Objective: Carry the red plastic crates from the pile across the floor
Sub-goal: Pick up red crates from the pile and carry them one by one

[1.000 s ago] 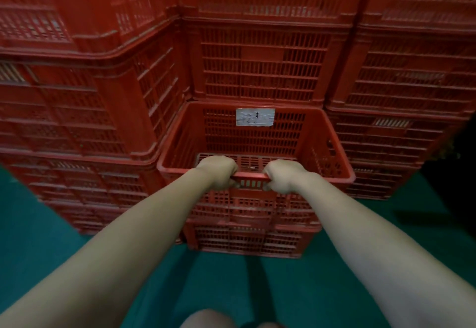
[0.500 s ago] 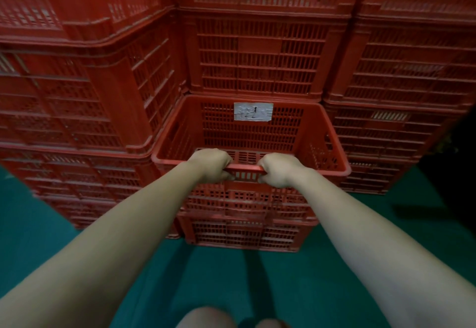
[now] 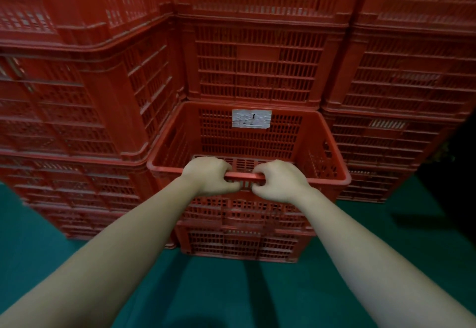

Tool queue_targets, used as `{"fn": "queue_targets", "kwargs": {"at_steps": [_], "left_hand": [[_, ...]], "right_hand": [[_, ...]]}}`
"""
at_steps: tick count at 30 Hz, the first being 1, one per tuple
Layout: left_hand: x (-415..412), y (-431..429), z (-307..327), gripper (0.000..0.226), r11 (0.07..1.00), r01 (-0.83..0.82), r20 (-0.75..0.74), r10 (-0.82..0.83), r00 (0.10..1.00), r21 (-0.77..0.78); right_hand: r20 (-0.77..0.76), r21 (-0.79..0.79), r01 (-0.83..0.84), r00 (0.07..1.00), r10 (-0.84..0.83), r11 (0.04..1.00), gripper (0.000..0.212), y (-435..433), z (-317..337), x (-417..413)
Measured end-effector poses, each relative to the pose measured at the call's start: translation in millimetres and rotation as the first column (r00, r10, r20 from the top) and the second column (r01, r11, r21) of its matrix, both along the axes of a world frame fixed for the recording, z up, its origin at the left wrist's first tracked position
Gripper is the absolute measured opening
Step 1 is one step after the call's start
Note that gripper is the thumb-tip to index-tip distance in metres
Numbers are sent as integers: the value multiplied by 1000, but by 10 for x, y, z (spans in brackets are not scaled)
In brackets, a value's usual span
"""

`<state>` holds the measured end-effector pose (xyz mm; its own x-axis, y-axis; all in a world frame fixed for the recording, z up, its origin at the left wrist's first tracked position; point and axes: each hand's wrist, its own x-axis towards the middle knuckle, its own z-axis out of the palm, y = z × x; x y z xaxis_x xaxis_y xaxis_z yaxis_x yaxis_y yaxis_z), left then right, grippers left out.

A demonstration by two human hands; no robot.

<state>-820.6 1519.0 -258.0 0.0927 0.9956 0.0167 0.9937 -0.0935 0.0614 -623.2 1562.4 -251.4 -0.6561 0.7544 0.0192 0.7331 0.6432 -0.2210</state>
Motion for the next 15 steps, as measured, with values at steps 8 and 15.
{"fn": "queue_targets", "kwargs": {"at_steps": [8, 15], "left_hand": [[38, -98, 458, 73, 967, 24, -25, -31, 999, -255], [285, -353, 1940, 67, 932, -35, 102, 76, 992, -360]], "right_hand": [[190, -269, 110, 980, -59, 957, 65, -120, 510, 135], [123, -299, 209, 976, -179, 931, 59, -378, 1972, 406]]}}
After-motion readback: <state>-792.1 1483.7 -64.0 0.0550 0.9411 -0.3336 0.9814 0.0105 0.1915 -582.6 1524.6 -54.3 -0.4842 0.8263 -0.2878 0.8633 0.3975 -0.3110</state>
